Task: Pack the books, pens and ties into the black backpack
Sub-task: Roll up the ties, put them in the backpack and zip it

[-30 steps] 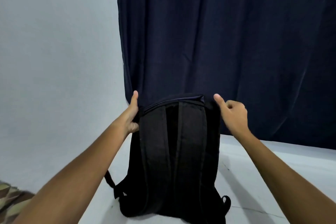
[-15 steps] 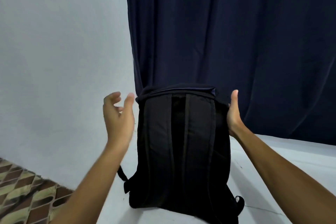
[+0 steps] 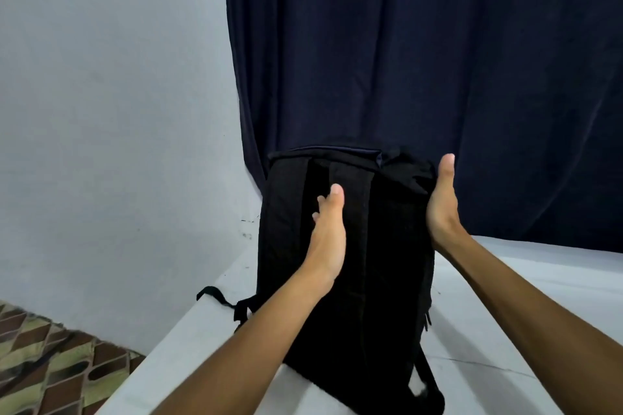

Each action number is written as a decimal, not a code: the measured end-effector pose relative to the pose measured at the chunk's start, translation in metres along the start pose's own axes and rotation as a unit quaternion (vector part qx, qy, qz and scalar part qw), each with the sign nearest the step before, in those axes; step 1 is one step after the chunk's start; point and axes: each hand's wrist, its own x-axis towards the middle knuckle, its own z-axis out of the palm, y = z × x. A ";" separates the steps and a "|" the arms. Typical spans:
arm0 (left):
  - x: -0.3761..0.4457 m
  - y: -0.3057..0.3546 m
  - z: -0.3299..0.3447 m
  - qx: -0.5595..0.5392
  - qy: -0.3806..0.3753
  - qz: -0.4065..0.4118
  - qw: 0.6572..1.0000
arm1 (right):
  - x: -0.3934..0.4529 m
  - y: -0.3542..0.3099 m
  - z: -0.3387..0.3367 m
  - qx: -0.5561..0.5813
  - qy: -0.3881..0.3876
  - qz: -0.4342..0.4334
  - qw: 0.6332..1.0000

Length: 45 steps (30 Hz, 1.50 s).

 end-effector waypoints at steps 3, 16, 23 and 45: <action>0.015 0.002 -0.015 -0.047 -0.043 0.002 0.998 | -0.016 0.001 -0.011 0.002 -0.016 0.003 1.000; 0.030 0.031 -0.071 0.077 -0.051 0.077 0.993 | -0.075 0.000 0.054 -0.038 -0.096 -0.006 0.995; -0.072 -0.033 -0.072 0.271 0.209 0.408 0.846 | -0.088 0.001 0.082 -0.034 -0.238 0.031 0.970; -0.048 -0.019 -0.153 0.138 0.272 0.211 0.929 | 0.063 0.062 0.070 -0.112 -0.286 0.006 0.952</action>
